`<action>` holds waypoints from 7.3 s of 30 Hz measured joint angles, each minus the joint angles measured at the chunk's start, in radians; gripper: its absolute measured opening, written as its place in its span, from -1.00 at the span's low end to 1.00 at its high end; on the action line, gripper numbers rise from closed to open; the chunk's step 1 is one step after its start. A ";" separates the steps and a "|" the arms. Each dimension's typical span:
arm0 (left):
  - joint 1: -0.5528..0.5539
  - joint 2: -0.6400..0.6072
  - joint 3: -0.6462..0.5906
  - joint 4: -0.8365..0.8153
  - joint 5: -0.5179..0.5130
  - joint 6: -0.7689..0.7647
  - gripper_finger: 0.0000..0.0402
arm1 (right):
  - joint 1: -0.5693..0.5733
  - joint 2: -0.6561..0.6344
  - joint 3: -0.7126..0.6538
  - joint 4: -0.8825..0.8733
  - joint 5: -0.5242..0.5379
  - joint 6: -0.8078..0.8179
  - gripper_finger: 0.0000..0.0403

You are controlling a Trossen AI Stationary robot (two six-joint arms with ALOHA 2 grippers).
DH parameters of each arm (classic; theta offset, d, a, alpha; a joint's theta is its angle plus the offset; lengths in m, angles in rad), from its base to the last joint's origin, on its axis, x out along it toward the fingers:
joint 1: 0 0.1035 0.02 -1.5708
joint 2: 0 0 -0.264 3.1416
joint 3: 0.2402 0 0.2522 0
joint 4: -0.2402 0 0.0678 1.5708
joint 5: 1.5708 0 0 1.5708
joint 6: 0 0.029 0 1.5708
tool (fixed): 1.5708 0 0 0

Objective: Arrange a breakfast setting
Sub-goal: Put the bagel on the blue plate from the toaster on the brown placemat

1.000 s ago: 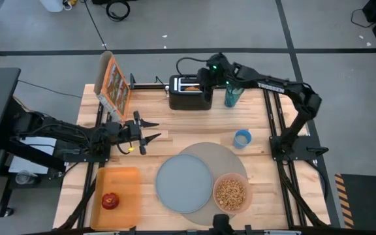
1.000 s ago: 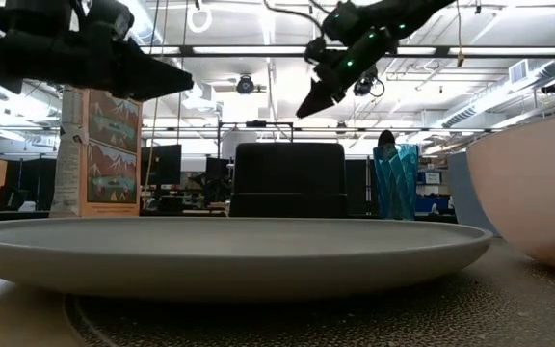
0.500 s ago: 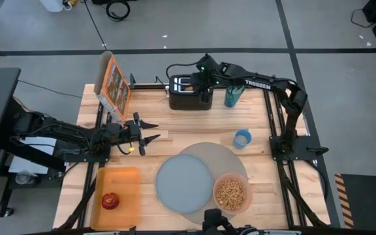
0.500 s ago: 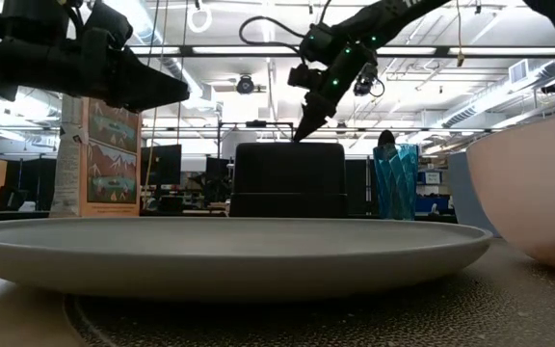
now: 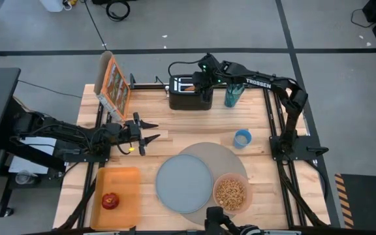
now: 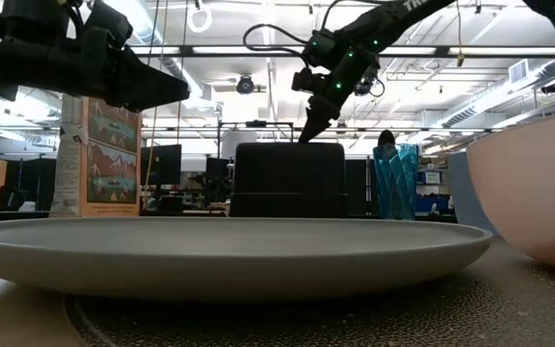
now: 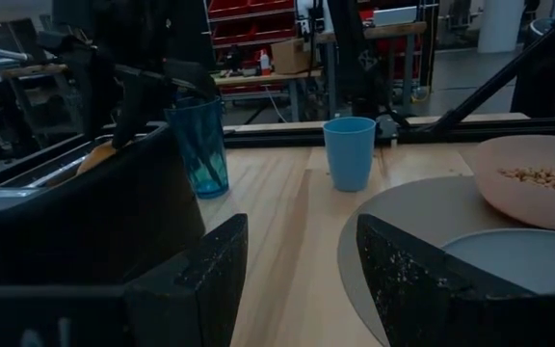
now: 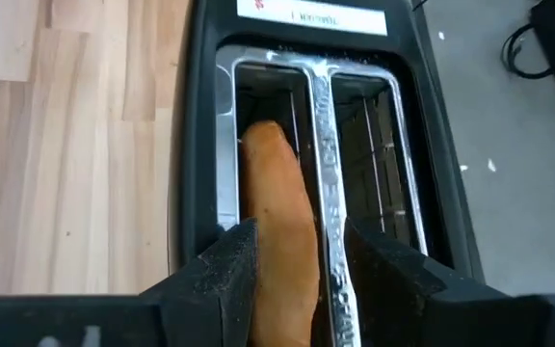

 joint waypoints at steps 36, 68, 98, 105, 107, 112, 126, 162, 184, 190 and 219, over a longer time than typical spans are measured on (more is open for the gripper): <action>0.000 0.000 0.000 0.015 0.000 0.009 0.01 | 0.024 -0.001 0.129 -0.079 0.022 -0.012 -0.57; 0.004 0.000 0.003 0.013 -0.061 -0.062 0.01 | 0.562 -0.002 0.085 -0.239 0.032 0.095 -0.66; 0.027 0.007 0.010 -0.115 0.022 -0.209 0.01 | 0.504 0.068 -0.234 0.181 -0.104 0.152 0.08; 0.027 0.007 0.010 -0.124 0.022 -0.208 0.01 | 0.528 0.158 -0.140 0.150 0.015 0.011 0.11; 0.027 0.007 0.010 -0.132 0.022 -0.208 0.01 | 0.519 0.179 -0.111 0.106 -0.067 0.007 0.11; 0.027 0.007 0.011 -0.155 0.023 -0.210 0.01 | 0.501 0.235 -0.051 -0.014 -0.043 -0.059 0.26; 0.027 0.007 0.010 -0.183 0.023 -0.240 0.01 | 0.601 0.252 0.008 -0.156 0.217 -0.232 0.78; 0.026 0.007 0.010 -0.184 0.023 -0.262 0.01 | 0.604 0.228 -0.068 -0.199 0.226 -0.566 0.61; 0.026 0.007 0.010 -0.185 0.024 -0.279 0.01 | 0.589 0.229 -0.097 -0.088 0.158 -0.665 0.49; 0.026 0.007 0.010 -0.185 0.024 -0.281 0.01 | 0.558 0.229 -0.119 -0.074 0.109 -0.670 0.48; -0.004 0.007 0.010 -0.185 0.024 -0.277 0.01 | 0.551 0.225 -0.142 -0.025 0.094 -0.665 0.09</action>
